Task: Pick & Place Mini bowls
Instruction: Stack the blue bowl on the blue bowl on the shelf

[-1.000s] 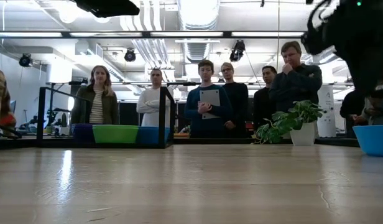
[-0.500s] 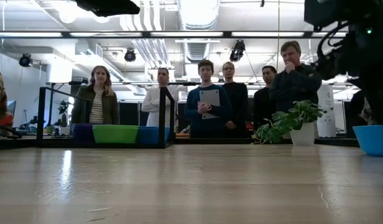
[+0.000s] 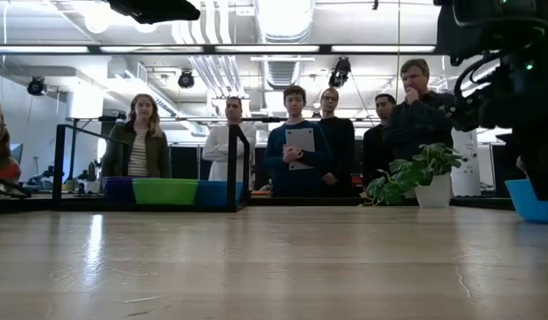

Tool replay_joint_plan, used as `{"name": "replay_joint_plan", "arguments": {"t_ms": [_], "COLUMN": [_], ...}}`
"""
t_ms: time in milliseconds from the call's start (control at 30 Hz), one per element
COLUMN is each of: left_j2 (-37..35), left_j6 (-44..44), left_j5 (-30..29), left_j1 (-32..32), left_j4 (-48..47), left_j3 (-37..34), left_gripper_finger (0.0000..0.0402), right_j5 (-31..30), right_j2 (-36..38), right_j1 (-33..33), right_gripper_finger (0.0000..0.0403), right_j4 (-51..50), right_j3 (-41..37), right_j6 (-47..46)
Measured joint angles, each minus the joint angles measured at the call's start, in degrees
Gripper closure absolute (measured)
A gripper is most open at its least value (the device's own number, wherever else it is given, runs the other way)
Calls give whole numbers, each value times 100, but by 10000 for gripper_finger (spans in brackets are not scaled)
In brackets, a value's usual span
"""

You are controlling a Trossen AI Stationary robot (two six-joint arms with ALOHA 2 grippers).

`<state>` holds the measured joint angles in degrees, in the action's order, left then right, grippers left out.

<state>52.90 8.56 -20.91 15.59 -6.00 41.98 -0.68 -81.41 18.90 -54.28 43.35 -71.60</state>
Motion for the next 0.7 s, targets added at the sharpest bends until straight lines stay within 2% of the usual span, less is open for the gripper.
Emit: {"name": "replay_joint_plan", "arguments": {"t_ms": [200,433,700], "left_j2": [-2,-2,-2], "left_j6": [2,2,2], "left_j5": [0,0,-2], "left_j1": [0,0,0], "left_j4": [-1,-2,-2], "left_j3": [-7,-9,-11], "left_gripper_finger": [337,337,337], "right_j5": [-102,-128,-145], "right_j2": [-167,-283,-308], "right_j1": [-2,0,-2], "right_gripper_finger": [288,385,394], "right_j4": [87,89,26], "right_j3": [-52,-48,319], "right_j6": [291,634,1023]}}
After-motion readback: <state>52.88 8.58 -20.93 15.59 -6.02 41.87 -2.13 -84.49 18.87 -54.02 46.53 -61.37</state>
